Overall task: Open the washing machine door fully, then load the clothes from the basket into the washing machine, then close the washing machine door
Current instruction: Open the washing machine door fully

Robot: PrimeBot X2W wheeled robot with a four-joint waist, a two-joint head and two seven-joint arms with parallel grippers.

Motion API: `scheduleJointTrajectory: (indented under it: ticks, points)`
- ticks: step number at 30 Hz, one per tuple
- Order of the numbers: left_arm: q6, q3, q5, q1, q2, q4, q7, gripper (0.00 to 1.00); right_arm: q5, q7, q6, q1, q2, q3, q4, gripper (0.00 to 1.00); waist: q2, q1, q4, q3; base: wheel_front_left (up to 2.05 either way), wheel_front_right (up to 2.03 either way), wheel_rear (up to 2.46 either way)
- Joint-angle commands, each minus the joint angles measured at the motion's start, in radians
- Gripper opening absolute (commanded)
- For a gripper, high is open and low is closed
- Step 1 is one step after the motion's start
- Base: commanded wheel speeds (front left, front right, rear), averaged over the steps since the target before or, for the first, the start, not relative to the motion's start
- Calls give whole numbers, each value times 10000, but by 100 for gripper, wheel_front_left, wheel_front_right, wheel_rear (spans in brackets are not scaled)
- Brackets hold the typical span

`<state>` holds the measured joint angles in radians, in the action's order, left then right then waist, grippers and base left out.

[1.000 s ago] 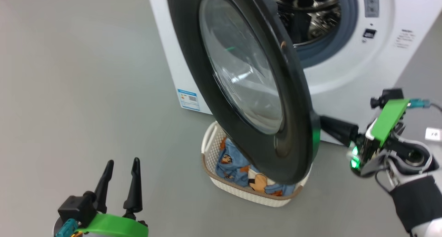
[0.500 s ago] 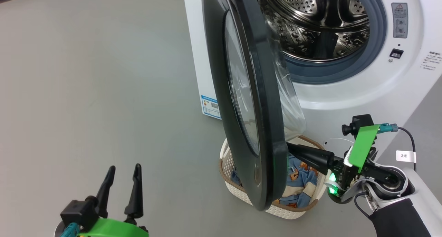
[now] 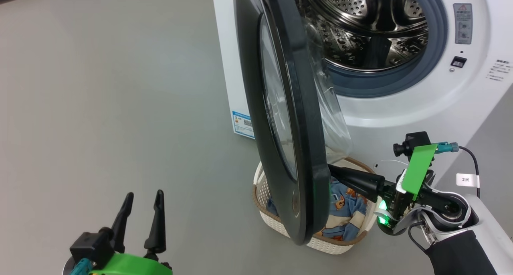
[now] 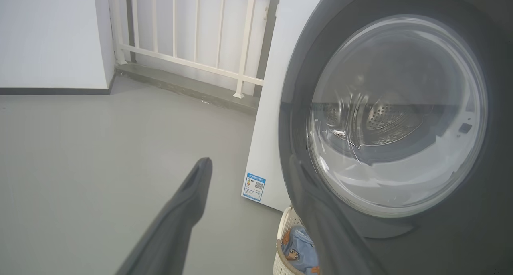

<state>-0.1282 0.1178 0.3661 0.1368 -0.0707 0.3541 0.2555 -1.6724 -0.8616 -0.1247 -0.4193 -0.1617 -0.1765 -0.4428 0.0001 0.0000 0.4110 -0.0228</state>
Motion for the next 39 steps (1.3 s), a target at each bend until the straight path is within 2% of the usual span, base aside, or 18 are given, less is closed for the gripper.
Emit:
scheduleJointTrajectory:
  ticks: [1, 7, 8, 9, 10, 12, 13, 14, 18, 26, 32, 39]
  points:
    - [37, -342, -96, 157, -142, -239, 63, 100, 34, -65, -60, -82, 66, -26, 318, 0, -1, 0, -128, 43, 0, 0, 0]
    - [34, -354, -97, 121, -151, -255, 63, 100, 182, 63, -60, -31, 21, 127, 465, 0, -1, 0, -645, 160, 0, 0, 0]
    - [33, -350, -99, 118, -153, -258, 63, 100, 219, 106, -60, -16, 3, 160, 501, 4, -1, 0, -747, 172, 0, 0, 0]
    - [33, -352, -97, 114, -153, -262, 63, 100, 256, 152, -60, 0, -16, 195, 539, 15, -1, 0, -855, 182, 0, 0, 0]
    - [32, -354, -94, 111, -152, -264, 63, 100, 286, 191, -60, 21, -31, 228, 578, 22, -1, 0, -964, 193, 0, 0, 0]
    - [31, -365, -85, 101, -150, -270, 63, 100, 396, 334, -60, 64, -72, 301, 693, 47, -1, 0, -1194, 212, 0, 0, 0]
    - [30, -370, -80, 99, -148, -275, 63, 100, 460, 424, -60, 87, -90, 341, 772, 85, -1, 0, -1308, 218, 0, 0, 0]
    - [30, -377, -78, 98, -146, -285, 63, 100, 517, 510, -60, 118, -101, 380, 875, 100, -1, 0, -1430, 223, 0, 0, 0]
    - [28, -412, -71, 74, -133, -326, 63, 100, 980, 1082, -60, 321, -171, 499, 1498, 100, -1, 0, -1932, 251, 0, 0, 0]
    - [33, -570, -91, 72, -128, -422, 63, 100, 2652, 3090, -60, 1014, -402, 392, 3009, 100, -1, 0, -2846, 263, 0, 0, 0]
    - [43, -695, -116, 69, -122, -485, 63, 100, 4350, 5430, -60, 1465, -810, -36, 3675, 100, -1, 0, -3362, 290, 0, 0, 0]
    - [55, -776, -152, 3, -102, -573, 63, 100, 6269, 8340, -60, 1895, -1482, -783, 3519, 100, -1, 0, -3734, 311, 0, 0, 0]
